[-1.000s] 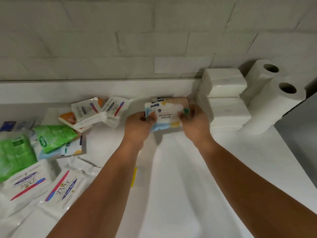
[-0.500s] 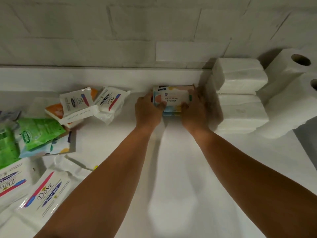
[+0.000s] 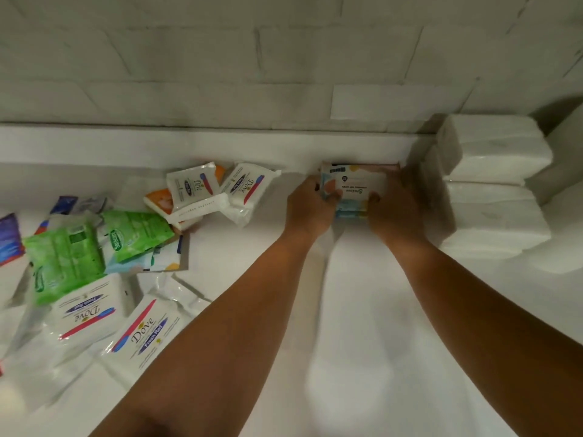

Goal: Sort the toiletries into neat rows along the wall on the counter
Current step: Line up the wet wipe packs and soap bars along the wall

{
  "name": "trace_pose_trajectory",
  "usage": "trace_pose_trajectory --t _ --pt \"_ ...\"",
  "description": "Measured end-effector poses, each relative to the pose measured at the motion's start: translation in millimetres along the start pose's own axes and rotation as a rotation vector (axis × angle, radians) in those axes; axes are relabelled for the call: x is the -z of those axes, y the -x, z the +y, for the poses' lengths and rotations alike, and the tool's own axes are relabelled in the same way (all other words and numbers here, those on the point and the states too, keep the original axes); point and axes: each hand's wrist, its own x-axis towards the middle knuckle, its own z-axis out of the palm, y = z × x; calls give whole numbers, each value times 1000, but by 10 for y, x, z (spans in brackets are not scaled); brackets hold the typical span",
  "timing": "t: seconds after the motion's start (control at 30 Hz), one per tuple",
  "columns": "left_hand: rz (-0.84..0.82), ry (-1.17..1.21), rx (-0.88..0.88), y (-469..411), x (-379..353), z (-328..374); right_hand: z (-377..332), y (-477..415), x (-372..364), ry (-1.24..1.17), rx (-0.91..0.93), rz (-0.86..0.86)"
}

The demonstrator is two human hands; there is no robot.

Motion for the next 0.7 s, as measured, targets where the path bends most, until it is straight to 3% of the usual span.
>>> trace_pose_trajectory --t 0.17,0.3,0.4,0.53,0.7 --pt "31 32 27 145 308 -43 -95 60 42 285 -1 35" --pt "89 61 0 295 631 -111 -168 169 2 362 13 85" --pt "113 74 -33 420 907 -173 -308 306 -33 302 79 158" --pt "183 76 -91 559 1322 -373 -742 624 -209 59 307 209" --pt "169 -3 -127 789 1907 -714 -1425 1151 -575 -79 432 79"
